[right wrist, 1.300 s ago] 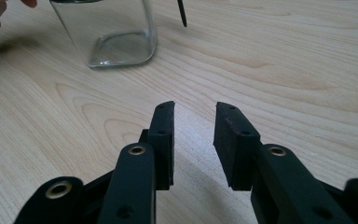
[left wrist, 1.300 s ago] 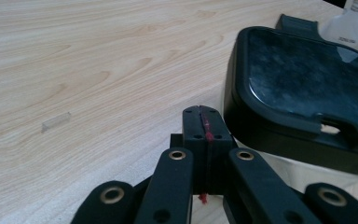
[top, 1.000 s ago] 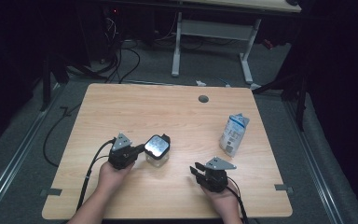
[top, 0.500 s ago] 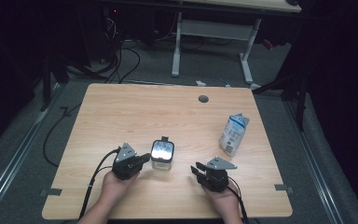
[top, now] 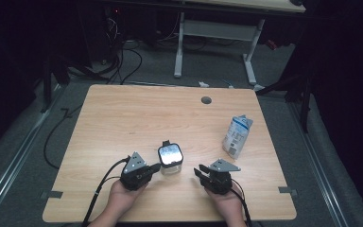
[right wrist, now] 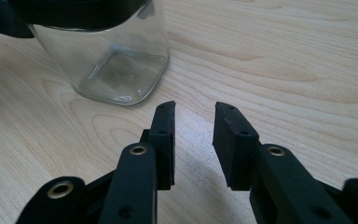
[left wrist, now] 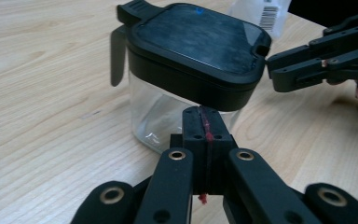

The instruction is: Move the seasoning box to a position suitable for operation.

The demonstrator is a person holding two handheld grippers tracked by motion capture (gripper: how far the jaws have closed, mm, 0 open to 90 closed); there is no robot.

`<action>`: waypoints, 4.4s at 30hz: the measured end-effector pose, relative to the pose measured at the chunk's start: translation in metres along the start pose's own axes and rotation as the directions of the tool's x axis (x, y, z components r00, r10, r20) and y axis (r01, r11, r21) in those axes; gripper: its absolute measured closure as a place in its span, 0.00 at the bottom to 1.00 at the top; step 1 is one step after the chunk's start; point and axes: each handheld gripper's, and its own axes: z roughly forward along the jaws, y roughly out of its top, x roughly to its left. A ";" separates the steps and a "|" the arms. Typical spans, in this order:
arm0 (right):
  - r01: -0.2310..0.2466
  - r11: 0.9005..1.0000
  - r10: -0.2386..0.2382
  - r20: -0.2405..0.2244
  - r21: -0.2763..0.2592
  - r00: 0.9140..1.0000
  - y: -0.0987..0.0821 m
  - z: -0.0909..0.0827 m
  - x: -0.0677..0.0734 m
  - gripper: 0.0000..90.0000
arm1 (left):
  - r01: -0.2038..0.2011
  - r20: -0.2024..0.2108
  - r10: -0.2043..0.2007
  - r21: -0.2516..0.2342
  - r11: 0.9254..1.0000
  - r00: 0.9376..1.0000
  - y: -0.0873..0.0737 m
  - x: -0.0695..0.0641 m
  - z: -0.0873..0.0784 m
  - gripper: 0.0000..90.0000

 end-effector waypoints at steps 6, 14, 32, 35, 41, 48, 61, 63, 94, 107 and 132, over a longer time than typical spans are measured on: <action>0.000 1.000 0.000 0.000 0.004 1.000 0.000 0.000 0.000 0.77 | -0.008 0.015 0.008 0.003 1.000 1.000 0.001 -0.006 0.003 1.00; 0.001 1.000 -0.001 0.000 0.001 1.000 0.000 0.000 -0.001 0.77 | -0.020 0.037 0.020 0.004 1.000 0.999 0.002 -0.016 0.009 1.00; -0.005 1.000 0.005 0.002 0.001 1.000 -0.001 -0.001 -0.003 0.74 | -0.049 0.049 0.050 -0.006 0.999 0.998 0.005 -0.023 0.010 0.93; 0.000 1.000 0.000 0.001 0.000 1.000 -0.001 -0.001 -0.003 0.74 | -0.052 0.012 0.052 -0.017 0.999 0.999 0.006 -0.012 -0.003 0.90; -0.013 1.000 0.013 0.005 -0.009 1.000 0.001 -0.001 -0.003 0.75 | -0.006 -0.037 0.005 -0.043 0.999 0.999 0.019 0.012 -0.017 0.89; -0.025 1.000 0.026 0.024 -0.009 0.999 0.001 0.000 -0.003 0.79 | -0.007 -0.075 0.004 -0.050 0.999 0.997 0.039 0.023 -0.013 0.96; 0.001 1.000 0.000 0.061 -0.008 0.998 0.001 -0.002 0.000 0.92 | -0.041 -0.097 0.038 -0.035 0.999 0.995 0.065 0.021 0.015 1.00; 0.007 1.000 -0.006 0.059 -0.011 0.998 0.002 -0.003 0.000 0.96 | -0.052 -0.103 0.049 -0.023 0.998 0.994 0.067 0.020 0.018 1.00; 0.029 0.999 -0.027 0.050 -0.032 0.998 0.005 -0.003 0.007 0.99 | -0.092 -0.124 0.088 -0.025 0.995 0.988 0.066 0.019 0.029 1.00; 0.036 0.999 -0.034 0.052 -0.036 0.998 0.005 -0.003 0.008 0.99 | -0.093 -0.129 0.088 -0.038 0.995 0.988 0.064 0.018 0.029 1.00; 0.053 0.997 -0.051 0.047 -0.049 0.998 0.007 -0.004 0.012 1.00 | -0.077 -0.127 0.070 -0.056 0.995 0.989 0.061 0.020 0.029 1.00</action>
